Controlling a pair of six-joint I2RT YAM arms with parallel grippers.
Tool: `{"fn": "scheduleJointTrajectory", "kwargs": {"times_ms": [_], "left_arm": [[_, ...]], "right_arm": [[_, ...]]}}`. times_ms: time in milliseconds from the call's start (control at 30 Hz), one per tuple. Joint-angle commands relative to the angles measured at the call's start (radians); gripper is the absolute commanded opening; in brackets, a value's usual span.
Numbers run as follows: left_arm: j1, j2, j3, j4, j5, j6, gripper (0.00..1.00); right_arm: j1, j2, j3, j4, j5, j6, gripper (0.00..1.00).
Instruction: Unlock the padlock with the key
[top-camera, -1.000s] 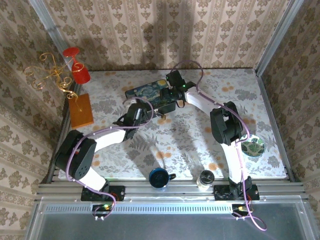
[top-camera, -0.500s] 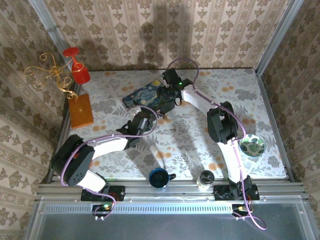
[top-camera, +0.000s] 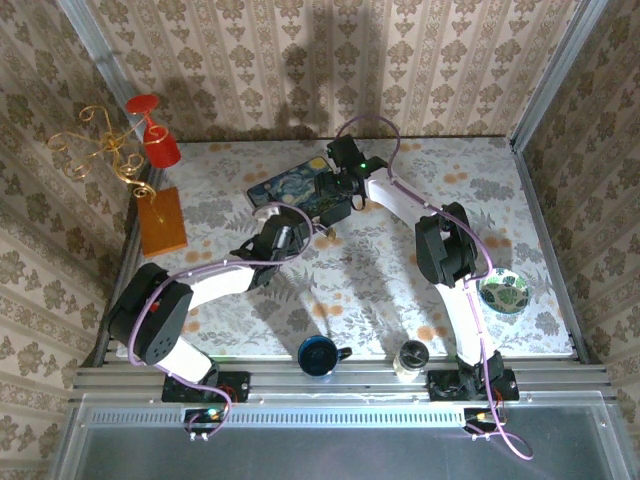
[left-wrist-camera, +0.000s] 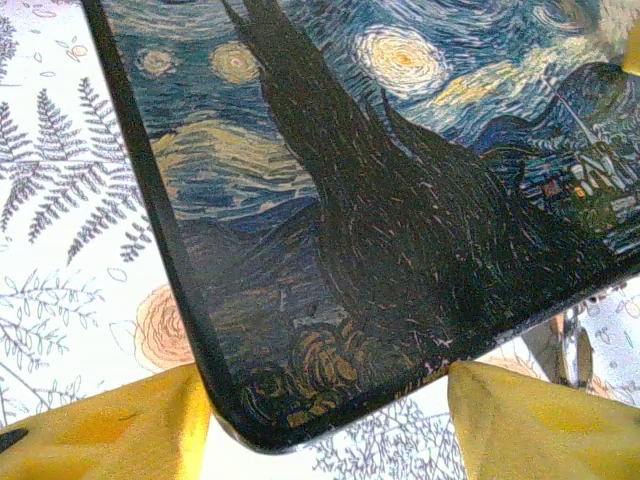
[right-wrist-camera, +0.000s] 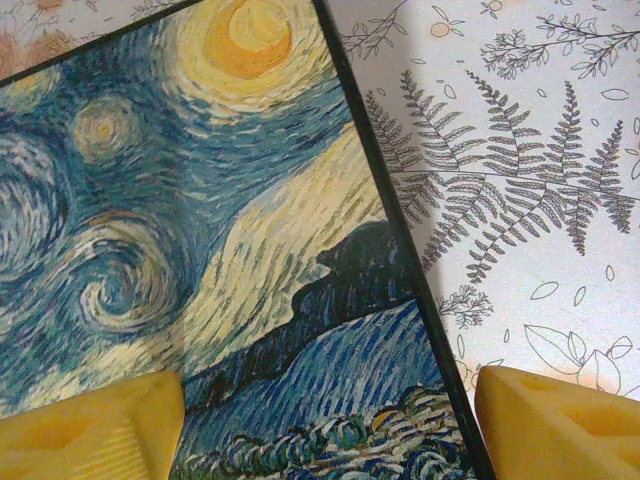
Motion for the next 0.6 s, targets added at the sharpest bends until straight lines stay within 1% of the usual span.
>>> {"fn": "scheduleJointTrajectory", "kwargs": {"times_ms": [0,233,400,467,500,567], "left_arm": [[0.032,0.045,0.036,0.009,0.072,0.023,0.64],[0.038,0.056,0.055,0.024,0.104,0.044,0.63],[0.032,0.062,0.063,0.035,0.134,0.045,0.63],[0.030,0.059,0.067,0.034,0.135,0.050,0.65],[0.030,0.056,0.068,0.032,0.134,0.050,0.66],[0.031,0.050,0.069,0.030,0.127,0.052,0.69]], "right_arm": [[0.028,-0.004,-0.011,-0.043,-0.107,0.037,0.79],[0.013,0.004,0.045,-0.072,-0.085,0.009,0.82],[0.000,-0.016,0.027,-0.077,-0.072,0.004,0.83],[-0.004,-0.048,-0.006,-0.073,-0.040,-0.011,0.88],[-0.007,-0.065,-0.023,-0.068,-0.029,-0.017,0.96],[-0.019,-0.111,-0.070,-0.049,-0.020,-0.028,1.00]]}}
